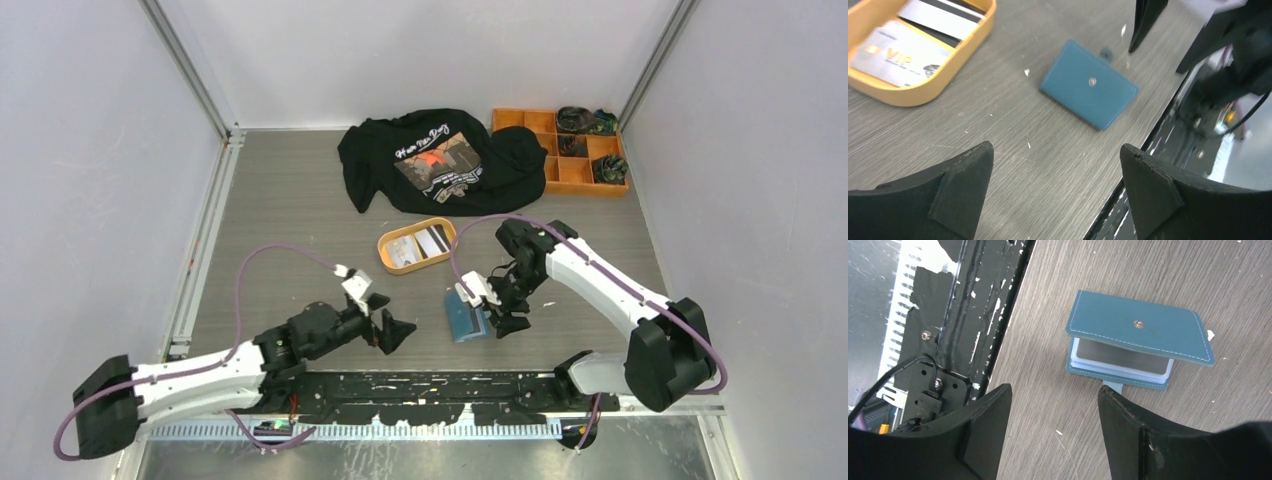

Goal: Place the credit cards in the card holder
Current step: Close the card holder at the center of the board.

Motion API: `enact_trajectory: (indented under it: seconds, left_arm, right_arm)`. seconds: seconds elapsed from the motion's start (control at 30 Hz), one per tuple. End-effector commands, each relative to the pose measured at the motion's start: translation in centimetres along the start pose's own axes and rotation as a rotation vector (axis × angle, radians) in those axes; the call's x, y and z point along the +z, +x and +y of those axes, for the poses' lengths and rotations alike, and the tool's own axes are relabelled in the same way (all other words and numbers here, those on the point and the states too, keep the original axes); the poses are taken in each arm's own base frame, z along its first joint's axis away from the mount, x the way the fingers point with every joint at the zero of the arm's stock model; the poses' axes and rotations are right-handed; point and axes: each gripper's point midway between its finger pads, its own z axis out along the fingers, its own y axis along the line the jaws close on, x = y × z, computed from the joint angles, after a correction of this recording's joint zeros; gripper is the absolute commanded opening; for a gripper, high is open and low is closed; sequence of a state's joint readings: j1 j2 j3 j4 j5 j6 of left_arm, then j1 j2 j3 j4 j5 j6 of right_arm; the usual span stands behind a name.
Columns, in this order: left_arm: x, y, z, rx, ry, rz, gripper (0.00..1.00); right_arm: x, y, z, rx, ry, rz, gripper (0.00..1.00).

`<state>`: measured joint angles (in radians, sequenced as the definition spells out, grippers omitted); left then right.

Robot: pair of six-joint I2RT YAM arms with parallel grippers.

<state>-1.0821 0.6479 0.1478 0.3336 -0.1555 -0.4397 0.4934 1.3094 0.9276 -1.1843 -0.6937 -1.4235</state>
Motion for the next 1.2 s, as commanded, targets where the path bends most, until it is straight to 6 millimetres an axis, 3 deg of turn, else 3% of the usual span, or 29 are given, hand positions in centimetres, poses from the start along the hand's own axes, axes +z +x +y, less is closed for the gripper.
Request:
enact_trajectory:
  seconds: [0.0, 0.17, 0.23, 0.3, 0.37, 0.57, 0.9, 1.17]
  left_arm:
    - [2.9, -2.6, -4.0, 0.183, 0.182, 0.023, 0.96]
    - [5.7, -2.3, -4.3, 0.136, 0.246, 0.152, 0.86]
    - [6.5, -2.5, -3.6, 0.07, 0.244, 0.172, 0.8]
    - [7.4, -2.5, -2.8, -0.049, 0.226, 0.205, 0.67]
    - [8.4, -1.8, -2.2, -0.147, 0.229, 0.244, 0.64]
    - [10.8, 1.2, -1.8, -0.275, 0.224, 0.367, 0.61]
    - [12.9, 3.0, 0.1, -0.262, 0.098, 0.508, 0.63]
    - [14.3, 4.3, -0.4, -0.265, 0.142, 0.608, 0.61]
  right_arm:
    - [-0.3, 0.2, -0.2, -0.076, 0.02, 0.019, 0.69]
    - [0.7, 1.0, 0.1, -0.092, -0.032, 0.024, 0.61]
    - [0.9, 0.6, 0.5, -0.122, -0.05, 0.001, 0.56]
    - [0.7, -0.3, 0.7, -0.149, -0.047, -0.034, 0.51]
    - [0.4, -0.8, 0.7, -0.165, -0.031, -0.046, 0.47]
    - [0.1, -0.9, 0.6, -0.184, -0.006, -0.043, 0.46]
    - [0.2, -0.9, 0.6, -0.161, -0.026, -0.047, 0.46]
    - [-0.1, -0.9, 0.4, -0.136, -0.017, -0.056, 0.44]
